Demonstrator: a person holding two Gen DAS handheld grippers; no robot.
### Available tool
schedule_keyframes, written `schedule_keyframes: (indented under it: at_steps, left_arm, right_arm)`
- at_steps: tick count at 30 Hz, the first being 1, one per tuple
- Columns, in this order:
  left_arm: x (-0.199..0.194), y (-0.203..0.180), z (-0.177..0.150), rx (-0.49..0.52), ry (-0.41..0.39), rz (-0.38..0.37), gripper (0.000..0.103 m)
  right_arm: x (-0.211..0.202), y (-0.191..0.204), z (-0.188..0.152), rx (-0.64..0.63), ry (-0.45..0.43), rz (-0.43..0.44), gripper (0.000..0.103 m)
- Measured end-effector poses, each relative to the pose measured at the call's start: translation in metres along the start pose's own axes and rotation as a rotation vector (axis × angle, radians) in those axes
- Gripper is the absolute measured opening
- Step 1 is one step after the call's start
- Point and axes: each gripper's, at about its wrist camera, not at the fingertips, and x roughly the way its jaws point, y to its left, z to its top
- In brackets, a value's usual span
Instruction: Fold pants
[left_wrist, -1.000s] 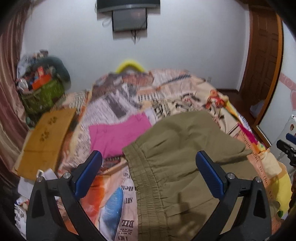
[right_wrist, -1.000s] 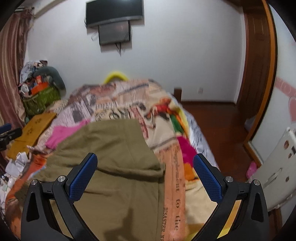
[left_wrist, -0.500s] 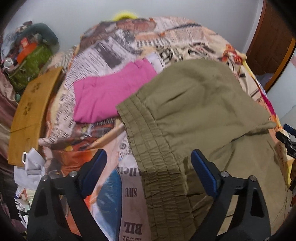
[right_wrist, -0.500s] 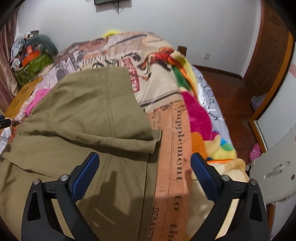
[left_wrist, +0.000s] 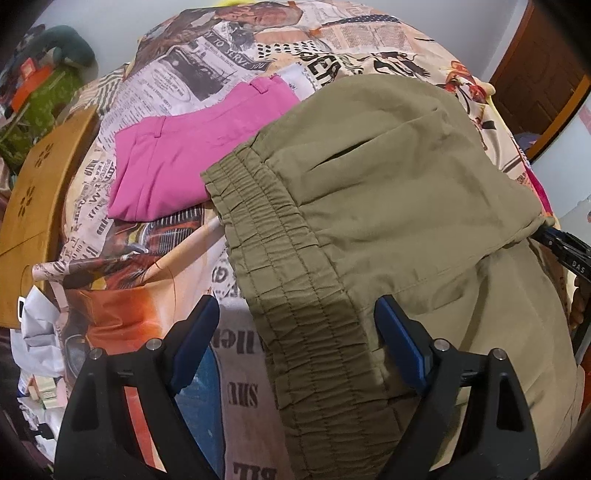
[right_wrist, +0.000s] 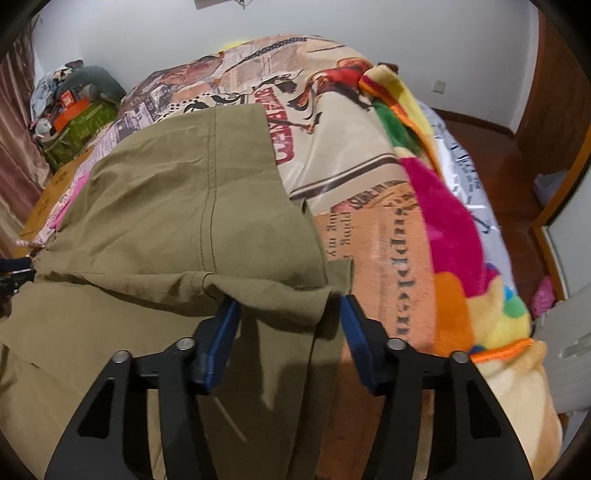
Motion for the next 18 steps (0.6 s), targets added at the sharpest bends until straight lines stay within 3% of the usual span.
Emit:
schedule_keyframes:
  at_steps: [2,6,10,18]
  left_arm:
    - [0.001,0.000,0.000,0.003,-0.006,0.018,0.088]
    - [0.003,-0.001,-0.001,0.028,-0.022,0.058,0.088]
    - [0.005,0.002,-0.001,0.024,-0.027,0.062,0.088]
    - [0.006,0.007,-0.002,0.015,-0.024,0.058,0.088]
  right_arm:
    - [0.007,0.000,0.000,0.011,0.010,0.010,0.027]
    - [0.019,-0.007,-0.001,0.057,0.019,0.025,0.009]
    - [0.022,-0.012,-0.003,0.084,0.030,0.062,0.009]
    - [0.023,-0.004,0.003,0.027,0.082,0.021,0.010]
